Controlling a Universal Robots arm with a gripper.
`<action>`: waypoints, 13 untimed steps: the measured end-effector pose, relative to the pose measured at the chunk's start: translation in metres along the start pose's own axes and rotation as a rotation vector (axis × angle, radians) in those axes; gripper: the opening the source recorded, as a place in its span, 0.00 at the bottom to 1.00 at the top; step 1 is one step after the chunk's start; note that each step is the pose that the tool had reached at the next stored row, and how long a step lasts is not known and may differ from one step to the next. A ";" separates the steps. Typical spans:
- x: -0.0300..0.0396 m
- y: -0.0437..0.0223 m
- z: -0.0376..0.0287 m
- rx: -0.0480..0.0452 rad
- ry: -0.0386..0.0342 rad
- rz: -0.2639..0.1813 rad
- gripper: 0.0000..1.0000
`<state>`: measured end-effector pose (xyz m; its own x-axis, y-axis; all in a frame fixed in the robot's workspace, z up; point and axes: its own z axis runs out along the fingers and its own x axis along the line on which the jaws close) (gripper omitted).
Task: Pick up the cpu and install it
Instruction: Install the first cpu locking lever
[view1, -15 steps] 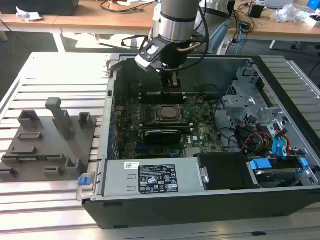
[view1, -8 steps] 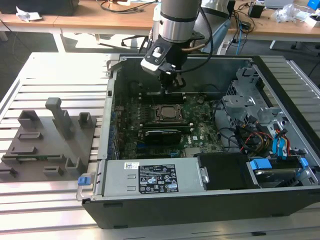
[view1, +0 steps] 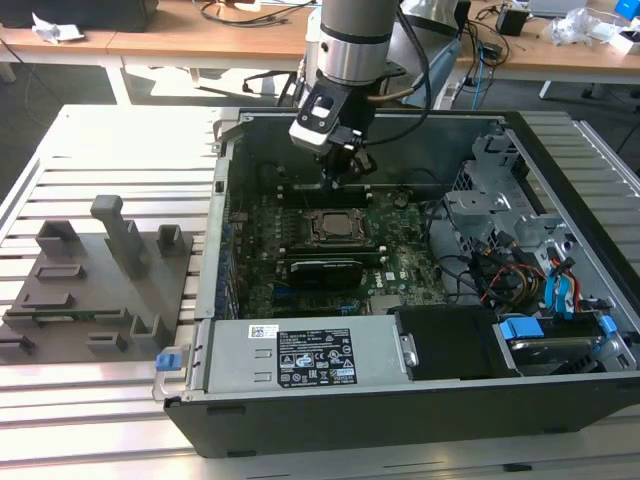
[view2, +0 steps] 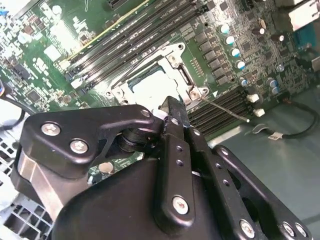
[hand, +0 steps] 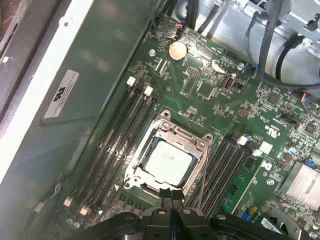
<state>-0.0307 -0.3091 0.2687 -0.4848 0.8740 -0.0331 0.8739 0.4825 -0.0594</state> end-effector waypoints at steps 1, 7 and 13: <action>0.0000 0.0000 0.0000 -0.0005 -0.0010 -0.016 0.11; 0.0000 0.0000 0.0000 -0.0041 -0.0074 -0.124 0.11; 0.0000 0.0000 0.0000 -0.0061 -0.0110 -0.184 0.11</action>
<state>-0.0307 -0.3091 0.2687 -0.6368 0.7703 -0.0331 0.7706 0.6345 -0.0594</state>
